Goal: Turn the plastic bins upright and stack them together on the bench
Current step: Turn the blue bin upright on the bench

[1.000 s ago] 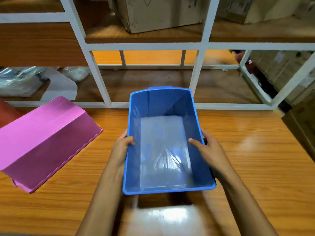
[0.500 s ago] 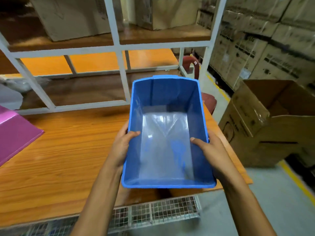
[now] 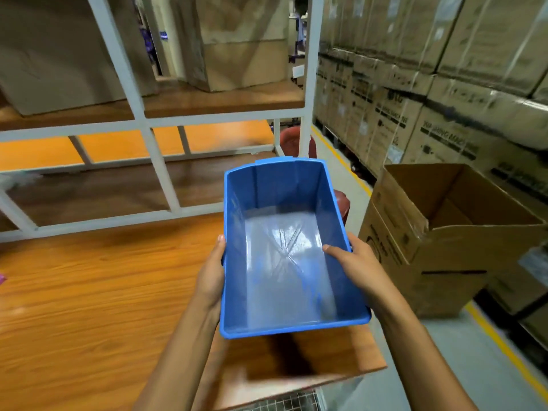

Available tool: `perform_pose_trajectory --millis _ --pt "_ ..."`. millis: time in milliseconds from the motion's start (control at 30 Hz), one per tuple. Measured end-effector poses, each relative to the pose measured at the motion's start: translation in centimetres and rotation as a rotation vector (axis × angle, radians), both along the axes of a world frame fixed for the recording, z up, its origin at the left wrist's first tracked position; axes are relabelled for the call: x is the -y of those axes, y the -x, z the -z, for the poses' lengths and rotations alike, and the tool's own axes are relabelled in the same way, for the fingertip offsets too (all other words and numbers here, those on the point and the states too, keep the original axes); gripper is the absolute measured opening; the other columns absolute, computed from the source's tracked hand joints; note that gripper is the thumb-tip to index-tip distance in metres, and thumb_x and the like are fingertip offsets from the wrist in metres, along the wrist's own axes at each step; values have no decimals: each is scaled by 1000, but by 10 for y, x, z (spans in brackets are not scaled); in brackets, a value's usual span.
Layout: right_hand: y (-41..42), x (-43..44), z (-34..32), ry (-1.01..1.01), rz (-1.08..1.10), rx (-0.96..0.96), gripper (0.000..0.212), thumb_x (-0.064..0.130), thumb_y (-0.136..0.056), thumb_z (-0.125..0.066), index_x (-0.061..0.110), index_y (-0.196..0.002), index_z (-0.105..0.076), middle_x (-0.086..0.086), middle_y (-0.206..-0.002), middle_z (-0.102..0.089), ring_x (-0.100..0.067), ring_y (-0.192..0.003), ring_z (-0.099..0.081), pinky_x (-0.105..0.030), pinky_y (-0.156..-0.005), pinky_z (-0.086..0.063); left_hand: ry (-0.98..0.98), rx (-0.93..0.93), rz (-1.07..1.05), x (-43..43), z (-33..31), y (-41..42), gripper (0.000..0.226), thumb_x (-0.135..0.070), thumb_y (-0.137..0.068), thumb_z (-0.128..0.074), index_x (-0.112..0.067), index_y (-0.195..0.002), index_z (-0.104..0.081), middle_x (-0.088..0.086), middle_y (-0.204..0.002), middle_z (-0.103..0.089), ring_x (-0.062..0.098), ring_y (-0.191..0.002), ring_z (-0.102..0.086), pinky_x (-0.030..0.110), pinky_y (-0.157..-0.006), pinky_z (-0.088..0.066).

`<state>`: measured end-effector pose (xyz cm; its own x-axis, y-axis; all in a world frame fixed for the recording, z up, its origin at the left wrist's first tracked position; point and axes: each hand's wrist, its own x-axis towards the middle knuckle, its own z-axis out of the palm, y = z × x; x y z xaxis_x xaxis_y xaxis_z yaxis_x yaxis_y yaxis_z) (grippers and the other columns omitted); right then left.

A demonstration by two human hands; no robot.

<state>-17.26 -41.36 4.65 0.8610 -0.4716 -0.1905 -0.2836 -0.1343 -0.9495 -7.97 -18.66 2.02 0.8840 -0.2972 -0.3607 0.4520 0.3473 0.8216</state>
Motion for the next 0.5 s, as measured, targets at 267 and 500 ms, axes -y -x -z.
perform_pose_trajectory --millis 267,500 --pt "-89 73 15 -58 -80 -100 16 21 -97 -60 16 -108 -70 0 -93 -77 -13 -76 -75 -22 -60 -55 84 -150 78 74 8 -64 63 -55 -99 -39 -15 -69 -78 12 -71 -74 25 -58 -71 33 -58 -59" --pt "-140 107 41 -12 -154 -188 27 24 -92 -62 13 -116 -69 -7 -101 -78 -21 -84 -75 -33 -74 -60 -113 -147 -55 99 34 -112 44 -39 -98 -50 -7 -125 -63 24 -104 -72 34 -78 -69 46 -76 -57"
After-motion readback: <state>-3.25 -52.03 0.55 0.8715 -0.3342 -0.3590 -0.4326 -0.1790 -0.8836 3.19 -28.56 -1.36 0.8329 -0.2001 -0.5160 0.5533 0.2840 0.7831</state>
